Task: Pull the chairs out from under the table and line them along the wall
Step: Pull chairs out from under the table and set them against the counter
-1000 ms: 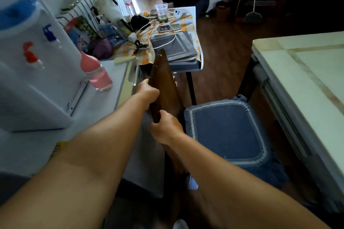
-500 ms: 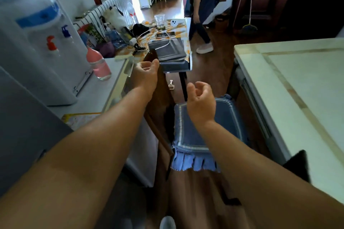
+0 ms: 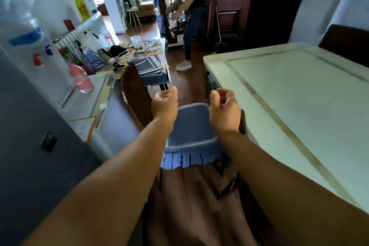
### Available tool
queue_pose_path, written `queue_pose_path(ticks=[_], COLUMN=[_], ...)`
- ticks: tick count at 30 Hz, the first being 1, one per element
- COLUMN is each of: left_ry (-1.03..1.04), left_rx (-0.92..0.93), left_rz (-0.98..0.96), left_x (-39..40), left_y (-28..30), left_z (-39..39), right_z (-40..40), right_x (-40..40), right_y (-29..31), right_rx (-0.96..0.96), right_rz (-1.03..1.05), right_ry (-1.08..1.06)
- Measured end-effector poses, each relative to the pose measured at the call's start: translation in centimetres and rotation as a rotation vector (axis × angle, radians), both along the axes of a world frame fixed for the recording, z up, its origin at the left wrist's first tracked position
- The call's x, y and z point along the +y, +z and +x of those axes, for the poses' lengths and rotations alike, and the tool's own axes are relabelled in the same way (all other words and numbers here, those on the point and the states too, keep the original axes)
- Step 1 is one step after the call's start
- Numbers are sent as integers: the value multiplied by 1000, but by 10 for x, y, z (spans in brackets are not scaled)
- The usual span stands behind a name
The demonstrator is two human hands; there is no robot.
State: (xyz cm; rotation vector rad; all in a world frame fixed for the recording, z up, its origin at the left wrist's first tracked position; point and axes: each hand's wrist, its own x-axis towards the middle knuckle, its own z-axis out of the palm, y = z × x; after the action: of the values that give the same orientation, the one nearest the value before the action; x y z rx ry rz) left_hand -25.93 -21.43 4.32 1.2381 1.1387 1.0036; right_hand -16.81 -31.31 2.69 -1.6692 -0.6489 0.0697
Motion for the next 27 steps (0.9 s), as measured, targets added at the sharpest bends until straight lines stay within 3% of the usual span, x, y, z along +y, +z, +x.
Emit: queue_pose_path(ticks=[6,10,16,20,27], left_ry=[-153,-231,-365,-463,-483], left_rx=[47,116,282,385,516], left_rz=[-81,-157,-225,-249,-330], left_x=[-75,-125,-182,-208,-220], left_y=[-23,-35,-48,-52,-73], left_z=[-9,0,27,51,73], right_z=[-16,-16,-2,7,9], right_x=[-104,-167,-227,-251,-253], right_y=[-11,-18,-30,-46,-63], right_rx=[57,58,102,241,331], right_rz=[-67,-269,-697,-893,-867], right_ry=[-106,-111,139,365,537])
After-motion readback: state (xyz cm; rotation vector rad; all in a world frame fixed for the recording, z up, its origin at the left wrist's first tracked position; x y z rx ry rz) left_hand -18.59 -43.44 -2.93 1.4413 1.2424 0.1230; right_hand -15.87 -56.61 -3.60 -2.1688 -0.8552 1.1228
